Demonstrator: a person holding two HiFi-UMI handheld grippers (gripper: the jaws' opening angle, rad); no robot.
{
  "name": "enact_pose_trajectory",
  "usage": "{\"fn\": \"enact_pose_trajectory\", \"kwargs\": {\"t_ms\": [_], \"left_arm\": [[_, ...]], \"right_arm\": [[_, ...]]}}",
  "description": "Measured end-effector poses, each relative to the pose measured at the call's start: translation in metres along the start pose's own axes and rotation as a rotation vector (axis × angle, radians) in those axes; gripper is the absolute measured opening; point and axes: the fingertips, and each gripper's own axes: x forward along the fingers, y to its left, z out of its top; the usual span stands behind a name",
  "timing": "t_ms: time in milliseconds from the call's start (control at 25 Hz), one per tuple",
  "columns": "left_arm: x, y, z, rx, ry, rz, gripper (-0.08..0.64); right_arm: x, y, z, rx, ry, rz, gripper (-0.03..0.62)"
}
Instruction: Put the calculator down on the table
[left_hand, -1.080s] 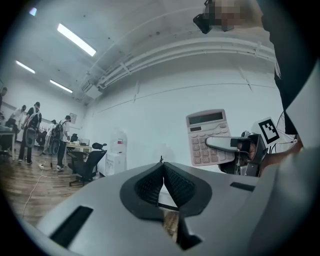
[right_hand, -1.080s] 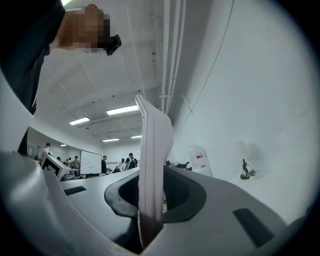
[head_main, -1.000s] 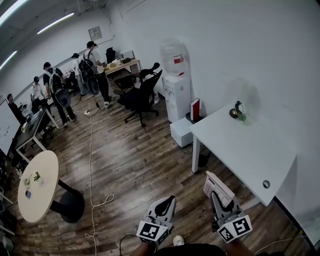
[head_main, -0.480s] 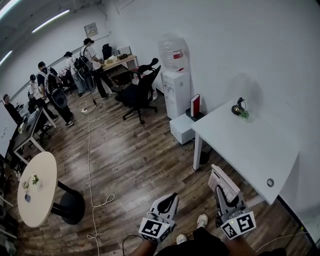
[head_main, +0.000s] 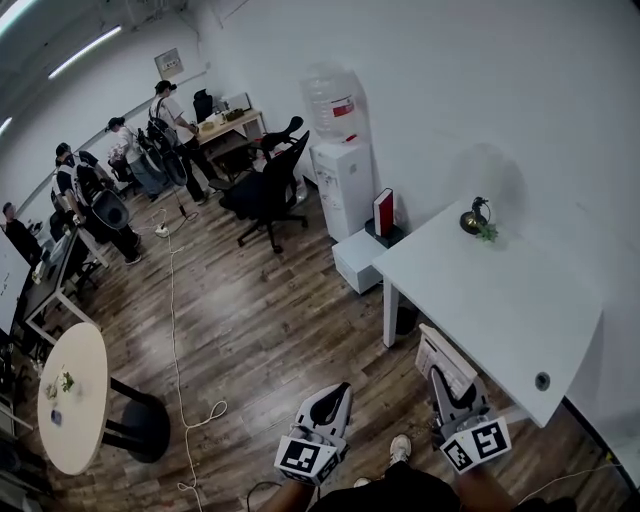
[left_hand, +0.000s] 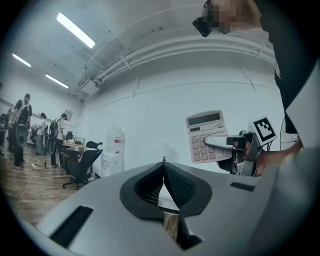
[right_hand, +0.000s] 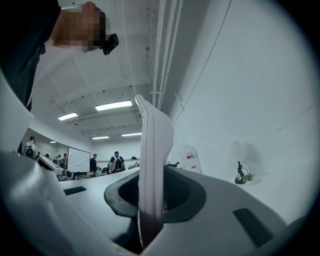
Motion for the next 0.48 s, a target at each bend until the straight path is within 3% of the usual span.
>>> {"fn": "enact_pose_trajectory", "kwargs": {"t_ms": [120,320,480], "left_arm": [[0.036,0.004,0.005,-0.058,-0.003,0.012,0.02],[0.081,0.007,0.011,-0.064,-0.023,0.04,0.02],[0.12,0.003,0.024,-0.069,-0.027,0.006,0.02]], "right_arm": [[0.02,-0.022,0.006,-0.026,-0.006,0.018,0.091],[0.04,-0.05,0.017,-0.05,-0.02,0.023,0.091],[0.053,-0.083,0.024,0.005,-0.019,0.025,0.091]]}}
